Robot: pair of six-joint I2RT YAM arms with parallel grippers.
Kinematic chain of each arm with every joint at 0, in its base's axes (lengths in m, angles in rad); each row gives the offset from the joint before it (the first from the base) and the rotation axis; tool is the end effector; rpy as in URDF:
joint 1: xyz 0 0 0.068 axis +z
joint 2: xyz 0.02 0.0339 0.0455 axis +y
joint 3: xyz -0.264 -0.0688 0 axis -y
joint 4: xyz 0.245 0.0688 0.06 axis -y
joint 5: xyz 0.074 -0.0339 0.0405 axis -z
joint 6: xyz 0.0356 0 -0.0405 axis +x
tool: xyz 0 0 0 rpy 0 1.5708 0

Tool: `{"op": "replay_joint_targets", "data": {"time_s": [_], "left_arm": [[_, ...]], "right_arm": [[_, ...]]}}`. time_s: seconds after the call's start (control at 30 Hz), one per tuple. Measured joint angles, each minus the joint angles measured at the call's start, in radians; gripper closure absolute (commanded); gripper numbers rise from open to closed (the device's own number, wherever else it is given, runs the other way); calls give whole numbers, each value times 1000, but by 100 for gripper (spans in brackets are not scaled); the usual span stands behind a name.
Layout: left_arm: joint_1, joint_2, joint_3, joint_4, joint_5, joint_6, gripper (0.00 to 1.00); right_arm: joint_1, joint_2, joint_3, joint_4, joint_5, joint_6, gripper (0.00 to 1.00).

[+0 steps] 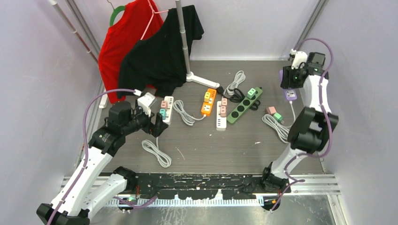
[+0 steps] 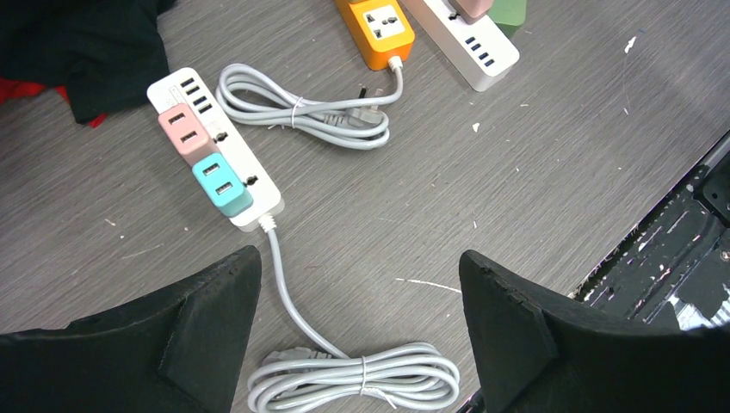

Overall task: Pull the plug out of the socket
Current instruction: Place the socket at the center of the board.

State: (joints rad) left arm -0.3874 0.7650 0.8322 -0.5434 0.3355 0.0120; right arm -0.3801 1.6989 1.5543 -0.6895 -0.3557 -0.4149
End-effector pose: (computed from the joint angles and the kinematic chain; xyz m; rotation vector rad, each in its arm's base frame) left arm 0.1489 -0.0734 0.3233 0.6159 1.9735 -0.5760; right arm 0.3546 -0.1283 0.3199 -0.2024 2.3298 0.0381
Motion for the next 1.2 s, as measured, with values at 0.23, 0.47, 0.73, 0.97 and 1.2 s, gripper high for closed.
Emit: {"op": "replay_joint_targets", "data": {"time_s": [0.23,0.47,0.73,0.97,1.2], "left_arm": [[2,-4,-2,0,0,0,16],[2,-7,-4,0,2,0,15],[2,-7,-5,0,5,0,15],[2,-8,-5,0,6,0,15],[2,-21,-5,0,6,-1,15]], "right_arm": [[65,341,97,103,267,17,98],[77,455,122,142,337,30,80],[77,475,159,123,332,44,27],[77,449,161,77,274,64,18],[80,213,117,5,81,101,18]]}}
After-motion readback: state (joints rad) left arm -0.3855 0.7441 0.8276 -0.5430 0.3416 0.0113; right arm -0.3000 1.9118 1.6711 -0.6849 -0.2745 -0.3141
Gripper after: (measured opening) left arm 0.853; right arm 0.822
